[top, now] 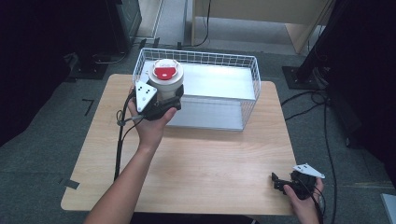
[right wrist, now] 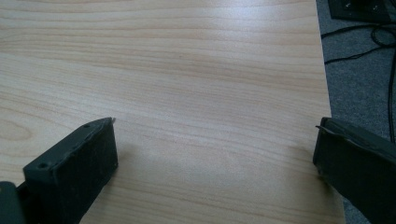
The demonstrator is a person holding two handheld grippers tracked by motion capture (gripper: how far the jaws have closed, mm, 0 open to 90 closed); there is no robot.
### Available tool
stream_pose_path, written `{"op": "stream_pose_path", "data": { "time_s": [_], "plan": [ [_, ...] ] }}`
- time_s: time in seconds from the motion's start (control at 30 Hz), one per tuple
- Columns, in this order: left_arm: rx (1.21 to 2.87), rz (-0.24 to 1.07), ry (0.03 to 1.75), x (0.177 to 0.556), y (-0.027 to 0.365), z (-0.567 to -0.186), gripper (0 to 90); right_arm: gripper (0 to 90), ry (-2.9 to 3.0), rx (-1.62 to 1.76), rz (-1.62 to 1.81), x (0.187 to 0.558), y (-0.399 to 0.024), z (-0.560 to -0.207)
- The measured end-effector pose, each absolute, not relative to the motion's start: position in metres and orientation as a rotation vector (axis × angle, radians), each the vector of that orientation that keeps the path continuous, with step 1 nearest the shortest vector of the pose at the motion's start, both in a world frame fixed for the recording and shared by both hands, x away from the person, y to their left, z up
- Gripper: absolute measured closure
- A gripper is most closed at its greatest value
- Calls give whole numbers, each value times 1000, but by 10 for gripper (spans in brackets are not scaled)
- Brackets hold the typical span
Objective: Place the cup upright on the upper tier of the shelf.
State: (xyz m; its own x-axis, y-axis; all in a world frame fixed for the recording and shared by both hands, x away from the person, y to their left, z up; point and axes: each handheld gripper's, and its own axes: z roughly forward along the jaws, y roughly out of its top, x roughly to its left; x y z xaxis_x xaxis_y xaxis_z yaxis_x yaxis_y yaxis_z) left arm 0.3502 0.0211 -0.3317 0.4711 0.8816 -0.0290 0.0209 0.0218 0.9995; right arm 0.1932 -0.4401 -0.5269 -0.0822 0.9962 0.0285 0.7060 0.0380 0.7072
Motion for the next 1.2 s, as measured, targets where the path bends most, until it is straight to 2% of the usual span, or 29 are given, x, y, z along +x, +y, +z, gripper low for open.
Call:
{"op": "stream_pose_path", "data": {
  "time_s": [0.47,1.2],
  "plan": [
    [1376,857,842,371,6,-311,94,0,1840,1715,791,193,-440,-527],
    [1377,906,906,432,-10,-327,93,0,1845,1707,795,193,-440,-527]
  ]
}}
